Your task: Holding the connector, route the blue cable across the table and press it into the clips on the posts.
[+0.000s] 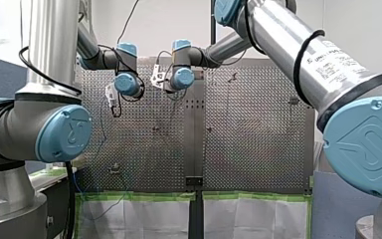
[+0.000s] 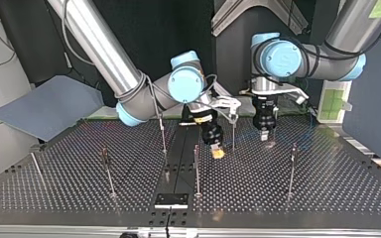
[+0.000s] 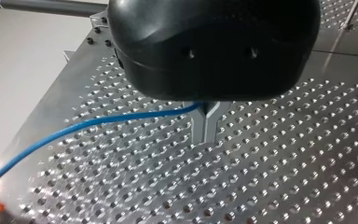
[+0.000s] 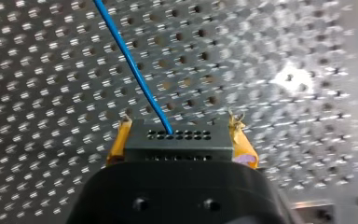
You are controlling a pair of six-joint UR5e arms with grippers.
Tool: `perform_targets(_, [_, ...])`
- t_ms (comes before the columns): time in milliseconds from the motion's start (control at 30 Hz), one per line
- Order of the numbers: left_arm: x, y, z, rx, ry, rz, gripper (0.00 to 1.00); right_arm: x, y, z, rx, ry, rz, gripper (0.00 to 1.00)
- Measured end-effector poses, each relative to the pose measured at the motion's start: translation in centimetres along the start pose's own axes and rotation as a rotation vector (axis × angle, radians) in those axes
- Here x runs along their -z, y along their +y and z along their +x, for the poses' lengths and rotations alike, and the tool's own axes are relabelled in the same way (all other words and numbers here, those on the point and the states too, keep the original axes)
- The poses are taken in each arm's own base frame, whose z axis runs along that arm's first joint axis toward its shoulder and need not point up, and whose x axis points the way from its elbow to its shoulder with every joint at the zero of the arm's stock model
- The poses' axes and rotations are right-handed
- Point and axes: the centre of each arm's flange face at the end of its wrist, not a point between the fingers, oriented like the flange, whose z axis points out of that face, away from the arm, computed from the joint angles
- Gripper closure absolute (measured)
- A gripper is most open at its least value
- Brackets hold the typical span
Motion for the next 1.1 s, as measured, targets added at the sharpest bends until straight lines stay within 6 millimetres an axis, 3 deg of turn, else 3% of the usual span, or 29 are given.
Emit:
perform_targets(167, [0.9, 0.1, 2.0, -0.001, 0.019, -0.002, 1.00, 0.6, 0.5, -2.1, 0.006, -0.044, -0.007, 1.00])
perform_targets(433, [2.4, 1.1, 7.6, -0.028, 0.113, -0.051, 1.00, 1.9, 1.3, -5.8, 0.014, -0.124, -0.022, 1.00])
perform_targets(600, [2.7, 1.2, 8.7, -0.030, 0.130, -0.062, 1.00, 2.7, 1.9, -7.8, 0.023, -0.167, -0.031, 1.00])
perform_targets(1100, [2.6, 1.4, 10.7, -0.029, 0.133, -0.052, 1.00, 4.0, 2.8, -10.5, 0.031, -0.227, -0.047, 1.00])
